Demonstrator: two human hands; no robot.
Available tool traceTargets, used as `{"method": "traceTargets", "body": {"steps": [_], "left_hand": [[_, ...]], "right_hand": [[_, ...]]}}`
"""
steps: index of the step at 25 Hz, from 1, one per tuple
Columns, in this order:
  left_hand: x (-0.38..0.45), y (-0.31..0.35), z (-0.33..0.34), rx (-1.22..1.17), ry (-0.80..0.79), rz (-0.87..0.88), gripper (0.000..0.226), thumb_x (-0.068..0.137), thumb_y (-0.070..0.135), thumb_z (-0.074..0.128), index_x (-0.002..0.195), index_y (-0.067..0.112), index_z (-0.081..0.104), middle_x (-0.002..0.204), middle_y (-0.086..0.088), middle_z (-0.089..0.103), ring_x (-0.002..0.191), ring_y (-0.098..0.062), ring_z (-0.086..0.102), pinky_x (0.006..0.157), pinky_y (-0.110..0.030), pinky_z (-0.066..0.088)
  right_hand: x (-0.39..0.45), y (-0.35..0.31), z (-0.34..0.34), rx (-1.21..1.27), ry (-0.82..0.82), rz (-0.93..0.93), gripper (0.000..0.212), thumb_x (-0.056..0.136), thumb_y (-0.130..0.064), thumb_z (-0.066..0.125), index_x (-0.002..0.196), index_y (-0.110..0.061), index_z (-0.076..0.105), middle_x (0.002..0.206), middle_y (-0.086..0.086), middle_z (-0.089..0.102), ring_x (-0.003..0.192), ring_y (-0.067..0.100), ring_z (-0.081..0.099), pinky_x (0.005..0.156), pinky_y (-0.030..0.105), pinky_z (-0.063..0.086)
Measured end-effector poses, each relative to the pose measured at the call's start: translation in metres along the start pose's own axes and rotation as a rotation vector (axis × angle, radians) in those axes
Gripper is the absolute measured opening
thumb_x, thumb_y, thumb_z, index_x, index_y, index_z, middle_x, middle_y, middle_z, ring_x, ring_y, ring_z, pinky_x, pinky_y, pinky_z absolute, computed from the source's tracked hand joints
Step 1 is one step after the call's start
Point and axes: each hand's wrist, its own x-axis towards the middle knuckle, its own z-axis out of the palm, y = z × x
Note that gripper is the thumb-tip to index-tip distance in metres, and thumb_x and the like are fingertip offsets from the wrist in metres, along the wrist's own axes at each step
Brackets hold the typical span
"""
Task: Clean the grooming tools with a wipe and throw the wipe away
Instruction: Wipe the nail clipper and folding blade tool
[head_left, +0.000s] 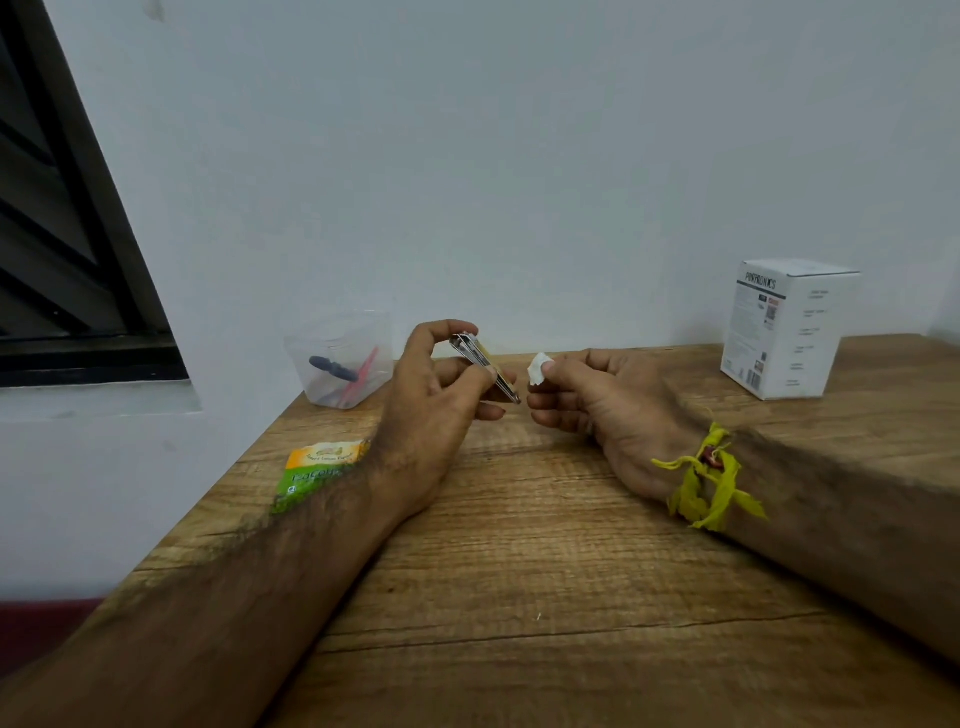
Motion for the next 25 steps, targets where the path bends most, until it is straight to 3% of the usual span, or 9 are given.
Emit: {"method": "traceTargets", "body": {"steps": [4, 8, 13, 18, 25], "left_hand": [[0.0000, -0.0015, 0.0001, -0.001, -0.002, 0.000, 0.037, 0.093, -0.003, 0.056, 0.123, 0.020, 0.052, 0.083, -0.009, 0.078, 0.076, -0.019, 0.076, 0.063, -0.028, 0.060], [-0.0003, -0.0011, 0.0003, -0.015, -0.005, -0.025, 0.037, 0.094, -0.003, 0.057, 0.124, 0.019, 0.052, 0.087, -0.013, 0.077, 0.078, -0.020, 0.075, 0.065, -0.029, 0.060], [-0.0015, 0.0009, 0.0016, -0.013, -0.027, -0.036, 0.037, 0.094, -0.004, 0.056, 0.125, 0.016, 0.052, 0.087, -0.014, 0.077, 0.075, -0.018, 0.075, 0.063, -0.027, 0.060], [-0.0005, 0.0022, 0.0014, -0.083, 0.018, -0.077, 0.037, 0.094, -0.006, 0.056, 0.126, 0.014, 0.052, 0.087, -0.015, 0.077, 0.075, -0.019, 0.075, 0.064, -0.027, 0.060], [-0.0025, 0.0046, 0.0017, -0.102, -0.009, -0.035, 0.043, 0.096, -0.007, 0.054, 0.130, 0.020, 0.050, 0.089, -0.013, 0.078, 0.084, -0.025, 0.076, 0.072, -0.030, 0.061]], "right_hand": [[0.0019, 0.0002, -0.0029, 0.081, -0.055, 0.022, 0.019, 0.090, -0.003, 0.065, 0.100, 0.013, 0.067, 0.097, 0.026, 0.073, 0.077, 0.023, 0.070, 0.069, 0.028, 0.061], [0.0025, 0.0003, -0.0034, 0.090, -0.044, 0.026, 0.022, 0.090, 0.000, 0.064, 0.103, 0.017, 0.064, 0.089, 0.025, 0.074, 0.069, 0.020, 0.070, 0.061, 0.025, 0.060], [0.0002, -0.0007, -0.0026, 0.083, -0.052, 0.009, 0.011, 0.087, 0.003, 0.067, 0.098, 0.007, 0.066, 0.081, 0.019, 0.074, 0.064, 0.019, 0.071, 0.056, 0.024, 0.058], [-0.0013, 0.0011, -0.0050, -0.010, -0.035, -0.105, 0.022, 0.085, 0.005, 0.069, 0.098, -0.011, 0.062, 0.073, 0.014, 0.073, 0.058, 0.021, 0.067, 0.054, 0.029, 0.058], [0.0013, 0.0044, -0.0033, -0.174, -0.060, -0.125, 0.027, 0.087, 0.008, 0.059, 0.082, -0.011, 0.077, 0.072, 0.012, 0.073, 0.060, 0.018, 0.068, 0.055, 0.028, 0.056]]}}
